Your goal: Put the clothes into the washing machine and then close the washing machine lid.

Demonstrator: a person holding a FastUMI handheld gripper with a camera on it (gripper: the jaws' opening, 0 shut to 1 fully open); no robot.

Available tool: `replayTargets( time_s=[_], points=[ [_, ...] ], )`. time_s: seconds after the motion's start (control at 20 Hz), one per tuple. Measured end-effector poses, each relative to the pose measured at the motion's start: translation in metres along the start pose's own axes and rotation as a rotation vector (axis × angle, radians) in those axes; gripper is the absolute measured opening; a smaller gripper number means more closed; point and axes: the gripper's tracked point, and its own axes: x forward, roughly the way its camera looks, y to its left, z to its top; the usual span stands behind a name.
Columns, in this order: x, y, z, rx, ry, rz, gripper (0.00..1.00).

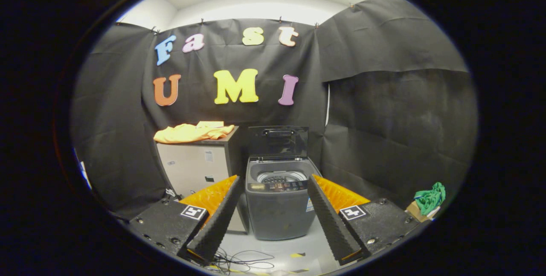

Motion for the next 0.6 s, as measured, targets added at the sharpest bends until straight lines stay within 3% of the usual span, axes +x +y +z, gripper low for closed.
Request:
replayTargets(
  time_s=[0.35,0.6],
  points=[
    [0.036,0.007,0.044,0.011,0.020,-0.044,0.99],
    [0.082,0.049,0.088,0.029,0.059,-0.022,0.99]
  ],
)
